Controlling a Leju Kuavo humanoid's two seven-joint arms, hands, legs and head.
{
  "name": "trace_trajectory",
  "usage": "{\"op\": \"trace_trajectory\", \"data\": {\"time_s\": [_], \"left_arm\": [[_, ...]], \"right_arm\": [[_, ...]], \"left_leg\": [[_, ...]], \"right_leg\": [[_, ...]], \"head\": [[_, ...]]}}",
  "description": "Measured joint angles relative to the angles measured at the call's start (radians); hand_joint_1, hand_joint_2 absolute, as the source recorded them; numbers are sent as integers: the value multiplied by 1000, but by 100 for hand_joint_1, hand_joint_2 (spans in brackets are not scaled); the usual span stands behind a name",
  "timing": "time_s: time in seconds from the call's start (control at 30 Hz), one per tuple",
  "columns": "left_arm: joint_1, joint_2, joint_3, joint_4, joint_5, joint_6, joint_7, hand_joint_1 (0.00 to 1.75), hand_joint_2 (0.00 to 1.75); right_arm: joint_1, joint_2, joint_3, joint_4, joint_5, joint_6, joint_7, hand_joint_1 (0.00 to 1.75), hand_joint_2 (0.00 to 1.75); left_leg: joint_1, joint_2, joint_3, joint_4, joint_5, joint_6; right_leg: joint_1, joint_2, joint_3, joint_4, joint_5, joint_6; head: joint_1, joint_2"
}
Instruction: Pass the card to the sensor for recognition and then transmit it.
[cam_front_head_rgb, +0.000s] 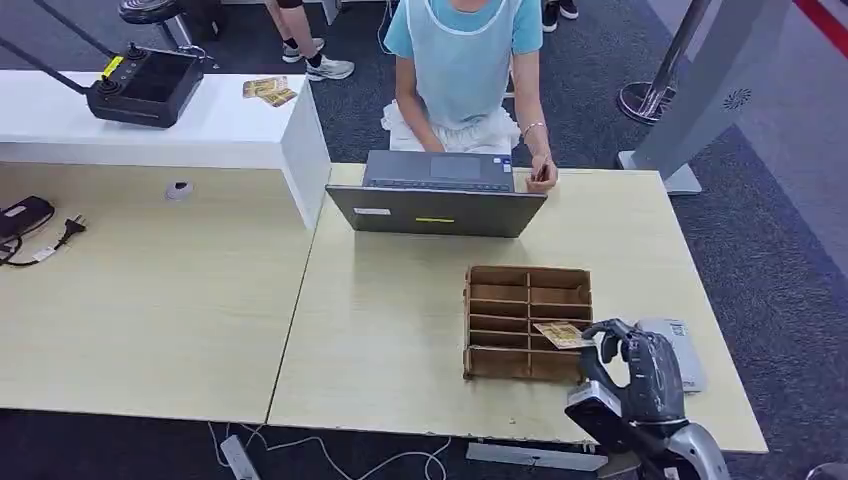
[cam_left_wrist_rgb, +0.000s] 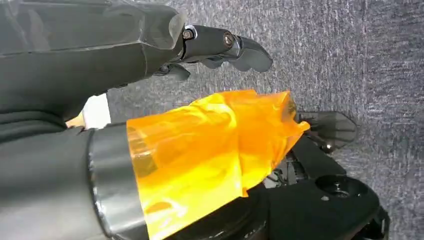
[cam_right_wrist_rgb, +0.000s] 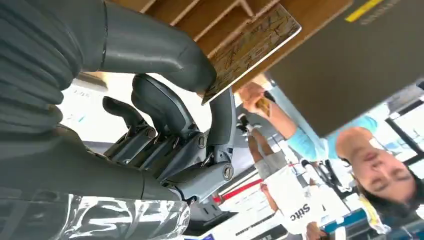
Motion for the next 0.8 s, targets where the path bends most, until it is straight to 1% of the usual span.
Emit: {"op": "trace_trajectory", "data": {"time_s": [0.33,0.8], "left_arm": [[-7,-8,25,0,6,-1,-8,0,0],[-13,-6,25,0,-49,-17,-21,0,0]], "right_arm": [[-83,14,6,-24,-21,-2,-35,175,175],[-240,15,50,-24,-31,-3,-38,175,175]], "left_leg": [[0,0,0,0,0,0],[0,0,0,0,0,0]], "right_leg": [[0,0,0,0,0,0],[0,0,0,0,0,0]], "head": [[0,0],[0,0]]}}
